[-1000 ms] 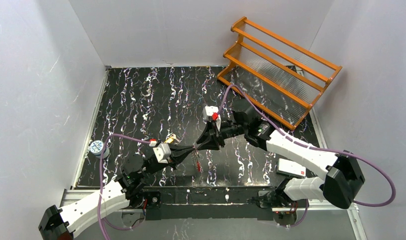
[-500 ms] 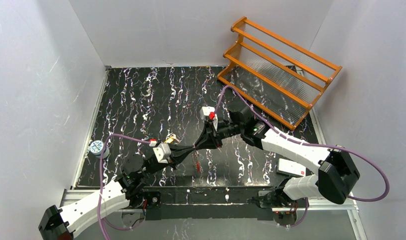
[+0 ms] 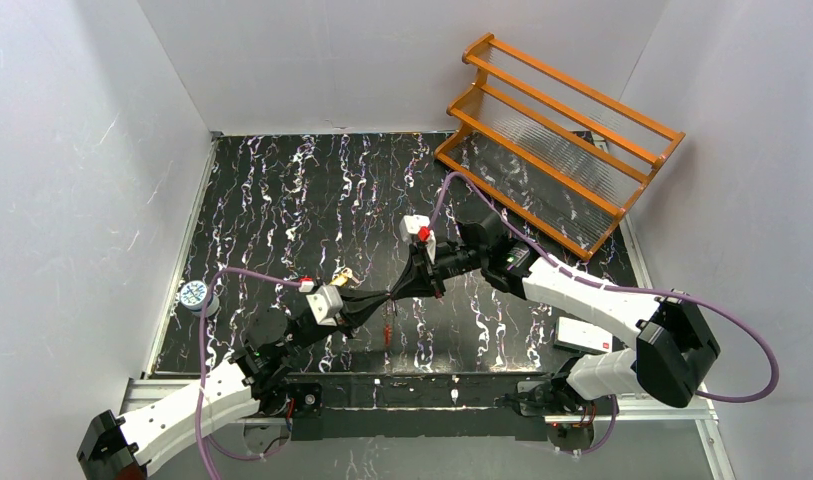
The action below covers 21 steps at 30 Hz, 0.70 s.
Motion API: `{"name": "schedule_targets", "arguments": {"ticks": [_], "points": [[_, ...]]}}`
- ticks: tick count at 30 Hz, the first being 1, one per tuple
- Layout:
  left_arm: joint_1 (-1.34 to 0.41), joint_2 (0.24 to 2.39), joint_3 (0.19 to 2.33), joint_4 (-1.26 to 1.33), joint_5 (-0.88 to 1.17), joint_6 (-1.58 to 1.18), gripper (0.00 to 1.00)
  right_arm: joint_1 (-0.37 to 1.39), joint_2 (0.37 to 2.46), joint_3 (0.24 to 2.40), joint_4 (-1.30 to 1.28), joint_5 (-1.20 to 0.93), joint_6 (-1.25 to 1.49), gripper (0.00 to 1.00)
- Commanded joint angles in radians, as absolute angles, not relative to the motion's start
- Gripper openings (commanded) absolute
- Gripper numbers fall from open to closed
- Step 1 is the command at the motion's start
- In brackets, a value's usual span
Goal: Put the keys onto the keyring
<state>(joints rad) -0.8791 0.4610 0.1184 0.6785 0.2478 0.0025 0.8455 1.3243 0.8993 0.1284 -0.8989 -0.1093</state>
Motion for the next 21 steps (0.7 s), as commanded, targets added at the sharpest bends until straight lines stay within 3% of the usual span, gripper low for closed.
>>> {"name": "schedule_targets", "arguments": {"ticks": [1, 9, 21], "points": [[-0.88, 0.441, 0.151, 0.686, 0.245, 0.019, 0.0, 0.843, 1.312, 0.935, 0.049, -0.857, -0.171, 0.01], [-0.879, 0.435, 0.279, 0.375, 0.212, 0.149, 0.24, 0.845, 1.328, 1.082, -0.272, -0.775, -0.317, 0.01], [-0.879, 0.565, 0.451, 0.096, 0.238, 0.26, 0.36, 0.946, 1.453, 1.297, -0.585, -0.581, -0.428, 0.01]]}}
